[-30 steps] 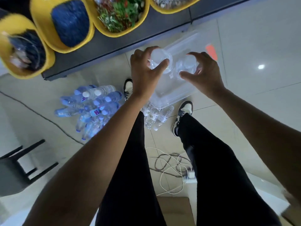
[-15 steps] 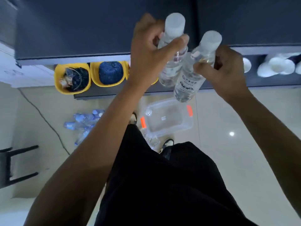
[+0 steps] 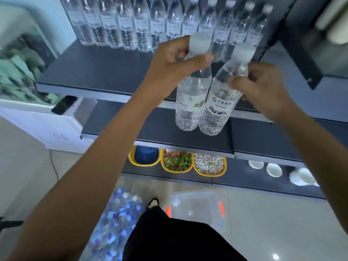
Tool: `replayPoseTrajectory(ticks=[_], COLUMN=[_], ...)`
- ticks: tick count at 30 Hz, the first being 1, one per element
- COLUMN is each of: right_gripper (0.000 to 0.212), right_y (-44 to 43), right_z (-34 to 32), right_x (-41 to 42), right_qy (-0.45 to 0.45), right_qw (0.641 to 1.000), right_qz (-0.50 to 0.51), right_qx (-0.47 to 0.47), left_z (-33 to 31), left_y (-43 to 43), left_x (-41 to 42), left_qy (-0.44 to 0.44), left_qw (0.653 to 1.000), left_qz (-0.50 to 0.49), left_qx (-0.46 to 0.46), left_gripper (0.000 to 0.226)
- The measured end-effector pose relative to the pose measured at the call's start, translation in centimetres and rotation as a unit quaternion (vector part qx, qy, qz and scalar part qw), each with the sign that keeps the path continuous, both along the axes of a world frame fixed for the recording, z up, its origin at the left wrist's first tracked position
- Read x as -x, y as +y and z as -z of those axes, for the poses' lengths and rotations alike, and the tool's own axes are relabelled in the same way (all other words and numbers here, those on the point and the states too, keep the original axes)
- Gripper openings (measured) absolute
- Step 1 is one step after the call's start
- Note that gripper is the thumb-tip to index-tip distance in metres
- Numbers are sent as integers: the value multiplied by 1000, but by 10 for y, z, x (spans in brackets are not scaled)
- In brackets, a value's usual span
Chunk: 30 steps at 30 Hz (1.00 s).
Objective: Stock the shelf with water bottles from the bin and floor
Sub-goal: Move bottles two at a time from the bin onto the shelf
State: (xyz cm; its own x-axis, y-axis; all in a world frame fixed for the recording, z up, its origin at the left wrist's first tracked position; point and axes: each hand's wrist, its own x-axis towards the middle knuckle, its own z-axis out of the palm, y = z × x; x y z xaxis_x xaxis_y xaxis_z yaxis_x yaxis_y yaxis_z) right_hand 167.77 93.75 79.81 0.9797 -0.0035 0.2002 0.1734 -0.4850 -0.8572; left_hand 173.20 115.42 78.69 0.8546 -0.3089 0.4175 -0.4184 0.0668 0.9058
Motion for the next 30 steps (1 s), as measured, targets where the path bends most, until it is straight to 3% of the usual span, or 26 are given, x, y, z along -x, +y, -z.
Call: replayPoseTrajectory(ticks=[7, 15, 19, 22, 27, 30], right_gripper=[19, 5, 21, 3, 19, 35], right_y=[39, 81, 101, 112, 127, 128], right_z=[-23, 1, 24, 35, 43, 64], right_x=[-88, -182, -208, -224, -237, -228], right_qy=[-2, 30, 32, 26, 13, -10], right_qw=[999, 993, 988, 991, 996, 1000], right_qz=[-1, 6, -6, -15, -36, -20], right_qx=[32, 117, 148, 134, 76, 1], left_z=[-17, 22, 49, 58, 63, 82], left_y=[52, 91, 97, 96, 83, 90], left_x=[-76, -156, -183, -200, -210, -206], left_qy=[7, 39, 71, 86, 46, 7], left_qw=[998, 982, 974, 966, 963, 974], left_qz=[-31, -139, -196, -223, -261, -223], left_qx=[51, 119, 91, 97, 44, 34], left_gripper=[15, 11, 14, 11, 18, 45])
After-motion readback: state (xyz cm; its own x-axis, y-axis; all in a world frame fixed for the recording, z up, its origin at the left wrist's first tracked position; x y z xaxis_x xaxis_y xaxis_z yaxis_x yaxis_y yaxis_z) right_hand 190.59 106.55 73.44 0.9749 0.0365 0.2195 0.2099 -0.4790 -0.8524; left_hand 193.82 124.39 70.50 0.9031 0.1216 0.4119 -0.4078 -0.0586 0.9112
